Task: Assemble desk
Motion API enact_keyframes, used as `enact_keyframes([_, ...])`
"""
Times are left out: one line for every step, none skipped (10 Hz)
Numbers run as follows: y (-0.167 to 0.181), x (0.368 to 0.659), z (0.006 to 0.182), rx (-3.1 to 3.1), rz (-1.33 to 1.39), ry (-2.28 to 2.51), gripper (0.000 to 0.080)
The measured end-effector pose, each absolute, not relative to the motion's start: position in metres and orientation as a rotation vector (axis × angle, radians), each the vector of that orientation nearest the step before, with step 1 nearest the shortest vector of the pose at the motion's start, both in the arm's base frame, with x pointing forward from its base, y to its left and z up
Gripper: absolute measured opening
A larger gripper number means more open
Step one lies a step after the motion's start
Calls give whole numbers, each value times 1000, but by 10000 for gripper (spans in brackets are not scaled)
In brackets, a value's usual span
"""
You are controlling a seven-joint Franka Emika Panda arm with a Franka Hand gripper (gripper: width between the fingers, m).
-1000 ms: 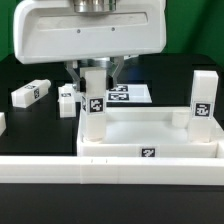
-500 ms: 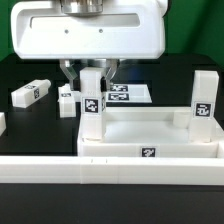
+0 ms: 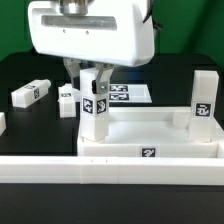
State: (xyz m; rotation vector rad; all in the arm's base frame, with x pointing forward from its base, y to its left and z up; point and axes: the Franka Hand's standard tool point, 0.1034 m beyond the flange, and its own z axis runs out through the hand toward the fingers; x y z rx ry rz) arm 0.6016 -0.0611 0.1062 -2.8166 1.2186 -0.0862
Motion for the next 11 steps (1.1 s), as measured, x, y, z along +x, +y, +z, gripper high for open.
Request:
enact_keyframes([-62,601,106,-2747,-76,1348,291])
enact_keyframes([-62,601,106,-2733,-76,1375,291])
enact_keyframes([-61,601,106,-2752,-78,1337,373])
enact_keyframes([-61,602,106,-2775,-79,1291,373])
enact_keyframes([-58,602,108,-2798,-83,1236,508])
enact_keyframes([-57,603,109,-2829,-88,1163,619])
enact_keyframes([-57,603,109,-2879,-94,1043,640])
enact_keyframes([-57,603,108,-2911,-97,957,640])
enact_keyframes([-57,603,108,-2947,-102,847,640])
enact_keyframes([-57,603,108,-2982,-107,731,648])
enact_keyframes([-55,602,107,-3006,-108,633,649])
